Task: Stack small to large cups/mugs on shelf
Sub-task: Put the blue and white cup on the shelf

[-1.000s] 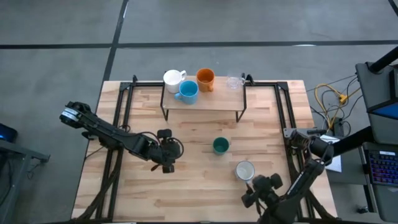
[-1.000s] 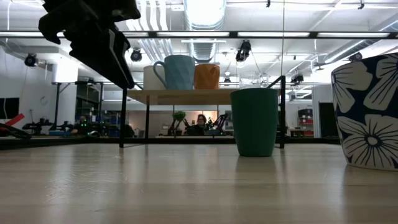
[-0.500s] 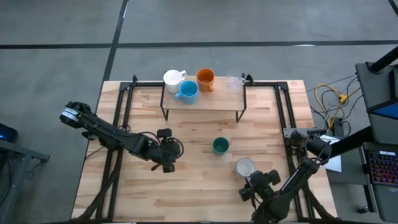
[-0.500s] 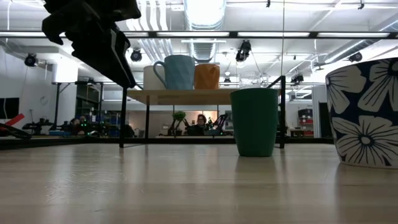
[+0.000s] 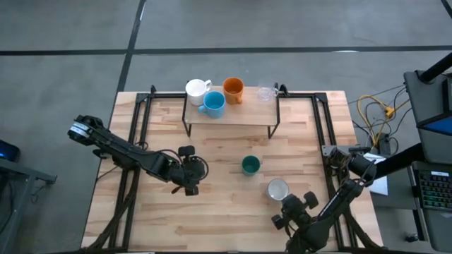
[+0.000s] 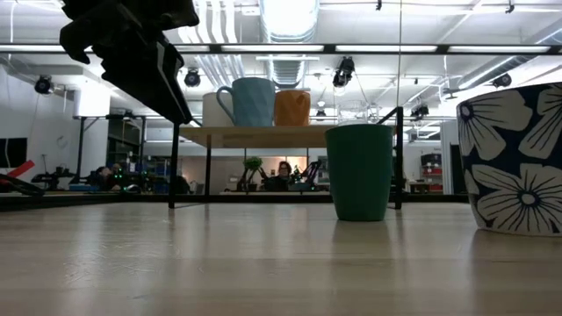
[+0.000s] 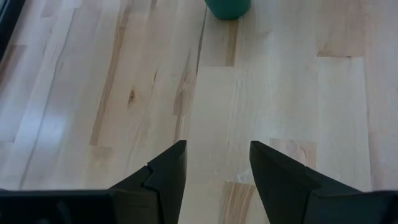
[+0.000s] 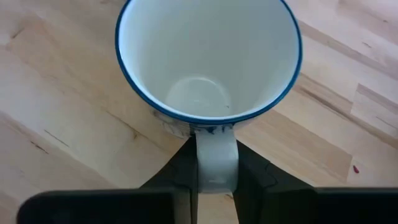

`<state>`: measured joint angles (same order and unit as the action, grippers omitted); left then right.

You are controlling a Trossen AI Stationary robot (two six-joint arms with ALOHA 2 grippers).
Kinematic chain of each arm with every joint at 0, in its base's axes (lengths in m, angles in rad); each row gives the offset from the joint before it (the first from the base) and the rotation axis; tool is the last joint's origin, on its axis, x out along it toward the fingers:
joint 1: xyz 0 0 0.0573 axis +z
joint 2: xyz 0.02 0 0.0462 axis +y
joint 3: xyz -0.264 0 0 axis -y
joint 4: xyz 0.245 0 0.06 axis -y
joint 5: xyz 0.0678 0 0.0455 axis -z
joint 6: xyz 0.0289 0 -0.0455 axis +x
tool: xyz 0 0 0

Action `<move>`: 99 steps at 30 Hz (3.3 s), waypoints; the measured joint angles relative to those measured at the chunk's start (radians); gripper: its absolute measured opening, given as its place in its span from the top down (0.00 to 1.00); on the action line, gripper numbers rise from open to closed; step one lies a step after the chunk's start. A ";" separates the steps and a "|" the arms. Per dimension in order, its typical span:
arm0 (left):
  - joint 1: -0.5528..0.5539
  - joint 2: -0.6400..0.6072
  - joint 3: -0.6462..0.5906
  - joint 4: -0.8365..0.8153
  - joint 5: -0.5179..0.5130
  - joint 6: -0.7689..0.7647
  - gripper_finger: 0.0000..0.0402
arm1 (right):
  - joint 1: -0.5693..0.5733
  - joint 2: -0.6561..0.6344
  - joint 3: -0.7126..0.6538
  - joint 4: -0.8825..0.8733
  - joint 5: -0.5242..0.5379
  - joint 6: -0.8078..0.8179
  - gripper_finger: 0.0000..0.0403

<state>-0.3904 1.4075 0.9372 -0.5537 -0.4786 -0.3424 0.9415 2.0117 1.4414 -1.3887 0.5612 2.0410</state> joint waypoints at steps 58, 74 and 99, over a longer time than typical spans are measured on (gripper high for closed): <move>0.003 0.000 -0.029 -0.030 -0.002 -0.019 0.60 | -0.569 -0.539 0.144 0.027 0.172 -0.887 0.87; 0.004 0.000 -0.047 -0.026 -0.002 -0.041 0.60 | -0.884 -0.506 0.204 0.032 0.086 -1.066 0.87; 0.004 0.000 -0.055 0.034 -0.002 -0.038 0.60 | -1.020 -0.410 0.203 0.166 0.087 -1.179 0.87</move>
<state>-0.3862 1.4078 0.8818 -0.5201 -0.4805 -0.3803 -0.0780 1.6012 1.6440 -1.2230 0.6481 0.8618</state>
